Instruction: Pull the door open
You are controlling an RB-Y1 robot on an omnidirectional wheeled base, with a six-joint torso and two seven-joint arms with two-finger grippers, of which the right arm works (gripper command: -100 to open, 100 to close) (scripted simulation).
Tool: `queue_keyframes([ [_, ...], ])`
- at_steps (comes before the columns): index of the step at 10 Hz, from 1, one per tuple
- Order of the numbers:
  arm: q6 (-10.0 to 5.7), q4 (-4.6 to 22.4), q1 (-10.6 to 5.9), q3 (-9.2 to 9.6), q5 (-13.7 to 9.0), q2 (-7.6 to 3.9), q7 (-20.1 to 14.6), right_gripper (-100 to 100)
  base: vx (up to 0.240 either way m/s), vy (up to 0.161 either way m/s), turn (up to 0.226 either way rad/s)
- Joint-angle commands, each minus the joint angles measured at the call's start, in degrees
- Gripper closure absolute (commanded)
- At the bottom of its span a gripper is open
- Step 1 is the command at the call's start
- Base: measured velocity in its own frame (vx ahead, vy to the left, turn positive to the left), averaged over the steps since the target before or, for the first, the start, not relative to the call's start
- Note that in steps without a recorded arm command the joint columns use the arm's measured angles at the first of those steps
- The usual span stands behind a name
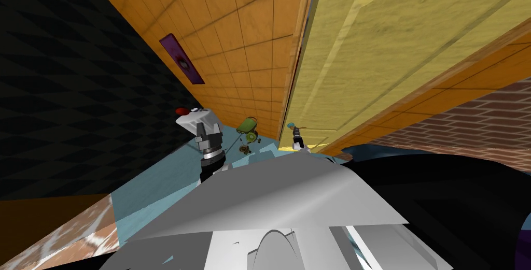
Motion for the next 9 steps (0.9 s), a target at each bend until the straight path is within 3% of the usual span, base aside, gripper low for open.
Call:
queue_keyframes([
  [1,-0.48,0.72,-0.17,1.46,0.5,-0.53,-1.72,100,-0.093,-0.018,0.093],
  [7,-1.03,1.45,1.41,4.2,1.16,-4.73,-7.56,100,-0.009,-0.036,0.067],
  [8,-0.53,1.12,1.77,3.82,1.04,-4.11,-6.82,100,0.013,-0.023,0.009],
  [9,-0.54,0.71,2.01,4.23,1.21,-4.28,-7.4,100,-0.174,-0.032,0.195],
])
